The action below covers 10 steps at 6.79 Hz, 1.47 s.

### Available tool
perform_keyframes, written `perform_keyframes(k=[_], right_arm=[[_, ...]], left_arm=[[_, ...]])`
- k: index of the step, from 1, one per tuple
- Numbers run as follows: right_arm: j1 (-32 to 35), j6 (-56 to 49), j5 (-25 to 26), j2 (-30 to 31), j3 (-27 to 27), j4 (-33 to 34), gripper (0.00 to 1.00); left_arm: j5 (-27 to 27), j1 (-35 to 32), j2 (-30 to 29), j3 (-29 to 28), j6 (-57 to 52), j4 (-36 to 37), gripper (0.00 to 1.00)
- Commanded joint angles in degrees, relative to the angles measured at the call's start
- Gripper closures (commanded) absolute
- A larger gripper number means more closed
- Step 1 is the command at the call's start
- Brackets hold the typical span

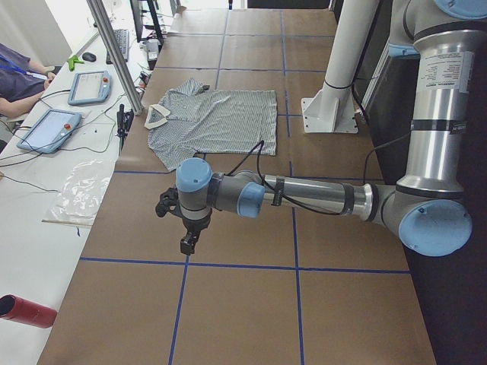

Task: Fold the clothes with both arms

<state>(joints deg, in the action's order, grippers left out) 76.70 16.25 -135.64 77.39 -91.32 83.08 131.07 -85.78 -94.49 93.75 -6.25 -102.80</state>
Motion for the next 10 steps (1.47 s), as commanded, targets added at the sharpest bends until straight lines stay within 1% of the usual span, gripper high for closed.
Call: perform_keyframes(k=[1, 2, 3, 4, 5, 6, 8, 9, 10], right_arm=[[-7.9, 15.6, 0.5, -13.8, 11.9, -9.2, 0.00], [-9.0, 22.4, 3.4, -16.1, 18.2, -19.6, 0.00], [-13.2, 28.9, 8.6, -18.9, 22.8, -25.5, 0.00], [-16.9, 32.3, 13.2, -22.6, 25.7, -25.6, 0.00], [-19.2, 32.4, 14.2, -26.2, 29.7, -25.7, 0.00], [-21.7, 32.5, 18.1, -27.9, 32.1, -25.6, 0.00], [-24.6, 32.4, 22.1, -32.5, 37.4, -25.7, 0.01], [-25.4, 32.4, 23.4, -33.2, 38.6, -25.8, 0.01], [-25.7, 32.3, 23.6, -33.5, 39.6, -25.8, 0.03]], left_arm=[[0.1, 0.8, -1.9, -3.4, 5.1, -8.3, 0.00], [0.1, 0.8, -5.5, -6.9, 9.8, -9.3, 0.00], [0.1, 1.6, -9.1, -8.5, 12.6, -8.6, 0.00], [0.5, 1.9, -8.7, -8.4, 12.8, -9.3, 0.00], [1.8, 2.0, -8.8, -8.3, 12.8, -9.5, 0.00], [2.0, 2.0, -9.0, -7.7, 13.1, -9.5, 0.00], [2.2, 2.0, -9.0, -6.3, 14.2, -9.6, 0.00], [2.3, 1.9, -8.7, -6.2, 14.1, -9.6, 0.00], [2.3, 1.9, -8.6, -5.7, 14.1, -9.6, 0.00]])
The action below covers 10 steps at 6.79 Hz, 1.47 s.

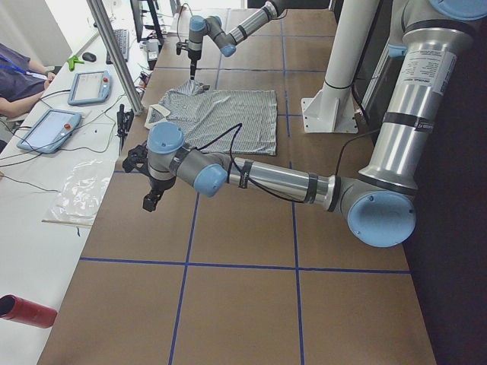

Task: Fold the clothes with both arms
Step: 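Move the right gripper to the sleeve nearest it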

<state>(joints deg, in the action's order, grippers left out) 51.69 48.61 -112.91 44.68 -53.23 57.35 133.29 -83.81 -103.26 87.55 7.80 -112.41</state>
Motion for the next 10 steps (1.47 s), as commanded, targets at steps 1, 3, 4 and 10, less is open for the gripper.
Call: perform_keyframes(k=[1, 3, 4, 10], right_arm=[[-0.8, -0.3, 0.9, -0.8, 1.6, 0.0, 0.04], [-0.8, -0.5, 0.9, -0.7, 2.1, 0.0, 0.10], [-0.8, -0.5, 0.9, -0.7, 2.2, 0.0, 0.21], [-0.7, -0.9, 0.3, -3.0, 2.1, 0.0, 1.00]], left_arm=[[0.0, 0.0, 0.2, 0.6, 0.0, 0.0, 0.00], [0.0, 0.0, 0.2, 0.6, 0.0, 0.0, 0.00], [0.1, 0.0, 0.3, 0.6, 0.0, 0.0, 0.00], [4.3, 0.0, 1.1, 0.0, -0.5, 0.0, 0.00]])
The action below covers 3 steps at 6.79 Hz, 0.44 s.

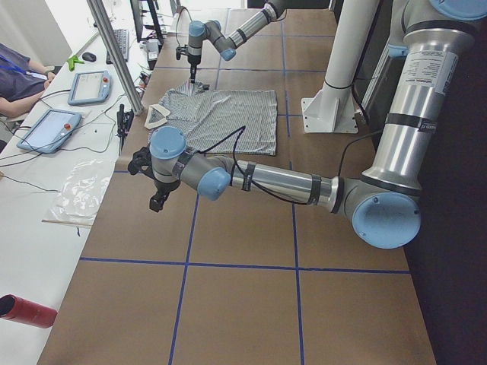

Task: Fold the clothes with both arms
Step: 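Move the right gripper to the sleeve nearest it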

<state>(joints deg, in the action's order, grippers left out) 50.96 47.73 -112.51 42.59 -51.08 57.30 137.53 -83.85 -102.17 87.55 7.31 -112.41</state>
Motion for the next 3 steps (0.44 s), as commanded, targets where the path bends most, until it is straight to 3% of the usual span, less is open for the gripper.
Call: perform_keyframes(k=[1, 3], right_arm=[[0.0, 0.0, -0.2, -1.5, -0.1, 0.0, 1.00], [0.0, 0.0, -0.2, -2.2, -0.2, 0.1, 1.00]], left_arm=[[0.0, 0.0, 0.0, 0.1, 0.0, 0.0, 0.00], [0.1, 0.0, 0.0, 0.2, 0.3, 0.0, 0.00]])
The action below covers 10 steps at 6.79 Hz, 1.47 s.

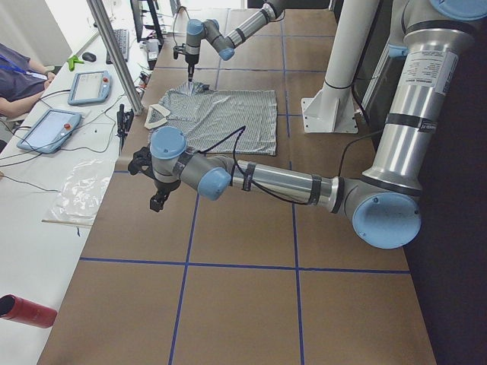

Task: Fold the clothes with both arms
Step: 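Move the right gripper to the sleeve nearest it, then lower the right gripper and pinch the sleeve edge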

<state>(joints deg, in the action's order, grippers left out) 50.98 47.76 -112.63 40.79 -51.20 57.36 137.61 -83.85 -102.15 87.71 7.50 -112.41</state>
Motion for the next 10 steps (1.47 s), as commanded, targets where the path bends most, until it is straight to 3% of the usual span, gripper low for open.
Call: perform_keyframes(k=[1, 2, 3, 4, 6, 10], right_arm=[[0.0, -0.3, 0.0, -0.3, -0.1, 0.0, 0.94], [0.2, -2.1, 0.1, -0.2, 0.1, -0.1, 0.48], [1.4, -5.0, 0.6, -0.2, 0.7, -0.1, 0.16], [2.4, -8.0, 0.5, -0.3, 2.1, -0.7, 0.03], [2.6, -8.5, 0.5, -0.4, 8.1, -8.1, 0.03], [2.5, -8.2, -3.0, -1.0, 8.1, -7.5, 0.06]], left_arm=[[0.0, 0.0, -0.1, 0.1, 0.1, 0.0, 0.00], [0.0, 0.0, -0.1, 0.1, 0.2, 0.0, 0.00], [0.0, 0.1, -0.1, 0.1, 0.2, 0.0, 0.00], [0.0, 0.1, -0.1, 0.1, 0.2, 0.0, 0.00], [0.0, 0.1, -0.1, 0.1, 0.2, 0.0, 0.00], [0.0, 0.1, -0.2, 0.1, 0.2, 0.0, 0.00]])
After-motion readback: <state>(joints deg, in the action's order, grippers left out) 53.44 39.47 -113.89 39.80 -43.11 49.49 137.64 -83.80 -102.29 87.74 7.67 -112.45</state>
